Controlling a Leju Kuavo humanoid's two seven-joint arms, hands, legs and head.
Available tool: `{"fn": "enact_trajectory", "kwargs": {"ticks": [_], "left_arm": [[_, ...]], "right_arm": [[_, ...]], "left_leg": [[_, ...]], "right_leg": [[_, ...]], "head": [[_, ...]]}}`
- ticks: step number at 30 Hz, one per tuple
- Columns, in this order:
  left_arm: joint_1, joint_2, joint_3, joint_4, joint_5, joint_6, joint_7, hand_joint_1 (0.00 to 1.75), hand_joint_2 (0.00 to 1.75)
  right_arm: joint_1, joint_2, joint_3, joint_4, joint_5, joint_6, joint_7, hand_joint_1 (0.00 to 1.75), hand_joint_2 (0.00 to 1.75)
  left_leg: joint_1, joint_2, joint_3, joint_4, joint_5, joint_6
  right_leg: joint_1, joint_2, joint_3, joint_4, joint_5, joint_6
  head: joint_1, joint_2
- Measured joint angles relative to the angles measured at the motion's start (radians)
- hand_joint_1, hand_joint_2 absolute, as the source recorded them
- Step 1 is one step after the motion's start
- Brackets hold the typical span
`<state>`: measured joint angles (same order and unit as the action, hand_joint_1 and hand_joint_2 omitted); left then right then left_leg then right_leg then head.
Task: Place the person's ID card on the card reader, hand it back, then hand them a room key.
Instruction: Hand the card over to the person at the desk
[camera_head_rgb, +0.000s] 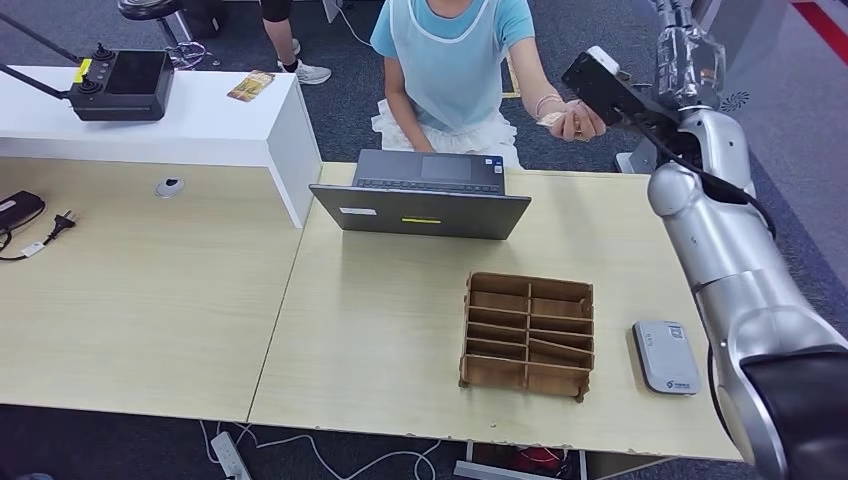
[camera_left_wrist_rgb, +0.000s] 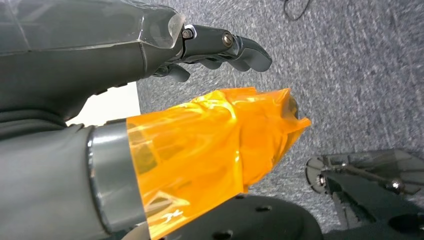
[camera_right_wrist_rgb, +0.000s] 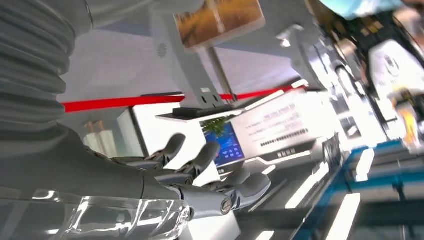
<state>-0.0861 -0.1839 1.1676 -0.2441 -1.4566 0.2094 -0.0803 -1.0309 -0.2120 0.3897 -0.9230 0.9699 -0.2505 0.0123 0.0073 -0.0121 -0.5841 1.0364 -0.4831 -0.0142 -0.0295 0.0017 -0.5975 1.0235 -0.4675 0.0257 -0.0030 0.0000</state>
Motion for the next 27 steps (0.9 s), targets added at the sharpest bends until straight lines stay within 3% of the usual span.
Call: {"fn": "enact_trajectory", "kwargs": {"ticks": [7, 14, 19, 23, 27], "left_arm": [[0.002, 0.003, 0.003, 0.0, -0.001, -0.009, 0.036, 0.0, 0.0], [0.008, 0.005, 0.002, 0.0, -0.005, -0.011, 0.065, 0.0, 0.0], [0.015, 0.017, 0.001, 0.0, -0.004, 0.005, 0.058, 0.0, 0.0], [0.015, 0.021, 0.017, -0.002, 0.027, 0.017, 0.023, 0.0, 0.0], [0.015, 0.021, 0.042, -0.003, 0.036, 0.027, 0.017, 0.0, 0.0]], "right_arm": [[0.245, 0.029, -0.113, -0.336, -0.11, -0.12, -0.048, 0.0, 1.75], [0.395, 0.056, -0.167, -0.547, -0.16, -0.134, -0.082, 0.0, 1.75], [0.572, 0.111, -0.196, -0.764, -0.403, -0.12, -0.213, 0.0, 1.75], [0.75, 0.194, -0.22, -0.954, -0.629, -0.096, -0.35, 0.0, 1.75], [0.877, 0.267, -0.24, -1.074, -0.731, -0.049, -0.399, 0.0, 1.75]], "left_leg": [[0.0, 0.0, 0.0, 0.0, 0.0, 0.0], [0.001, 0.0, 0.0, 0.0, 0.0, 0.0], [0.001, -0.001, 0.0, -0.001, 0.0, 0.0], [0.001, -0.002, -0.001, -0.002, -0.001, -0.001], [0.001, -0.001, 0.0, -0.002, -0.002, -0.002]], "right_leg": [[0.0, 0.0, 0.0, 0.0, 0.0, 0.0], [0.0, 0.0, 0.0, 0.0, 0.0, 0.0], [0.001, -0.001, 0.0, 0.0, -0.001, 0.0], [0.001, -0.002, -0.001, 0.0, -0.002, -0.002], [0.001, -0.001, -0.001, 0.0, -0.003, -0.003]], "head": [[0.0, 0.0], [0.0, 0.0], [0.0, 0.0], [0.0, 0.0], [0.0, 0.0]]}}
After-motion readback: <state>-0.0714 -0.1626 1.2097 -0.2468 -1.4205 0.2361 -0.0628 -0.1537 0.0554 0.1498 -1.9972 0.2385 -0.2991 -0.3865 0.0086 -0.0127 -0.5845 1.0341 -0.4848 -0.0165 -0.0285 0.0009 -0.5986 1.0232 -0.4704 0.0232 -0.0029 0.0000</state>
